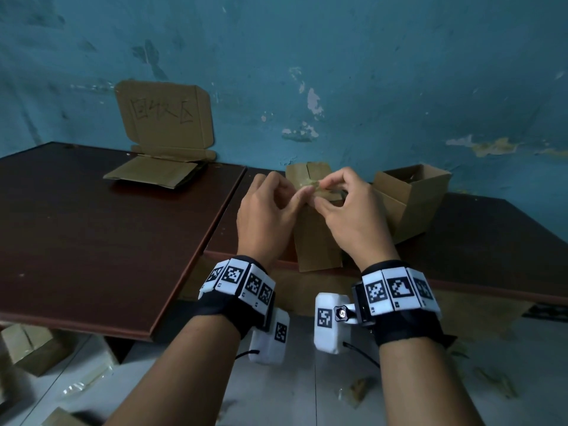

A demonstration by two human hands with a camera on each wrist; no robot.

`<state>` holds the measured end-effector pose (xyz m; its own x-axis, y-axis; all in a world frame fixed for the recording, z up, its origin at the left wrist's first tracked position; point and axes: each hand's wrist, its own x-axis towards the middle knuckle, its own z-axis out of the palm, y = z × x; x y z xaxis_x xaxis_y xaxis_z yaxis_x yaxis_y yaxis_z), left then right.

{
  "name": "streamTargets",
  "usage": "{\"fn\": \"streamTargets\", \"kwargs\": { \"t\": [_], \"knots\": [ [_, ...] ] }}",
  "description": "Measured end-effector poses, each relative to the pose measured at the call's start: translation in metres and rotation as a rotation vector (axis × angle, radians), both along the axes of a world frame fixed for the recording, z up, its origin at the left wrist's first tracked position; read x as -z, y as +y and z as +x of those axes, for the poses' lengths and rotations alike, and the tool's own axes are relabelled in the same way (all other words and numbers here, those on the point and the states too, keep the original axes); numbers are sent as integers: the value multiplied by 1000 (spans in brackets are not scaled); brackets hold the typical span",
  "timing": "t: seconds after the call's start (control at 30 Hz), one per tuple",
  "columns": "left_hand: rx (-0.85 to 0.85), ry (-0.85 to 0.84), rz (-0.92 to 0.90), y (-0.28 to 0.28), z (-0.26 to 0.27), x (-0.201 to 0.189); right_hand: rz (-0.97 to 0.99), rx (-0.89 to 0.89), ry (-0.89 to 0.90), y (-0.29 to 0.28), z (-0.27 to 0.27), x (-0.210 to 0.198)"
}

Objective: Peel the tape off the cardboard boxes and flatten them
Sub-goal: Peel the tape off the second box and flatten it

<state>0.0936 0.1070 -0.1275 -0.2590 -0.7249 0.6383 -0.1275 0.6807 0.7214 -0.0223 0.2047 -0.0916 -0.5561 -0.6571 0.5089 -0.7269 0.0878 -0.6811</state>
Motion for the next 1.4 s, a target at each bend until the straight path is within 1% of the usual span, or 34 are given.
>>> {"fn": "streamTargets", "kwargs": {
  "t": [0.03, 0.13, 0.3, 0.47, 0.57, 0.73, 0.77, 0.87, 0.9, 1.03, 1.23, 1.4],
  "knots": [
    [28, 45, -4, 1, -2, -1, 2, -3, 4, 0, 1, 0],
    [110, 159, 75, 3, -5, -6, 18, 8, 35, -2, 2, 2],
    [135, 143, 105, 1, -3, -6, 21, -15, 32, -1, -1, 2],
    [269, 140, 204, -4, 3, -6, 4, -50, -23, -3, -6, 7],
    [341, 120, 244, -4, 6, -8, 3, -52, 0, -5, -5, 7],
    [416, 55, 207, -7, 11, -12, -2, -35, -2, -5, -3, 7],
    [412, 44, 176, -8, 11, -11, -12, -35, -17, -5, -4, 7],
    [354, -36, 1, -9, 8, -5, -40, -39, -59, -6, -5, 7],
    [348, -46, -24, -11, 6, -4, -47, -42, -69, -7, -6, 7],
    [353, -52, -42, -16, 4, -1, -54, -93, -111, -6, -9, 5],
    [349, -13, -76, -11, 1, -2, -70, -235, -224, 1, -10, 1],
    [290, -60, -134, -8, -4, 1, -73, -256, -191, 2, -10, 1]
  ]
}}
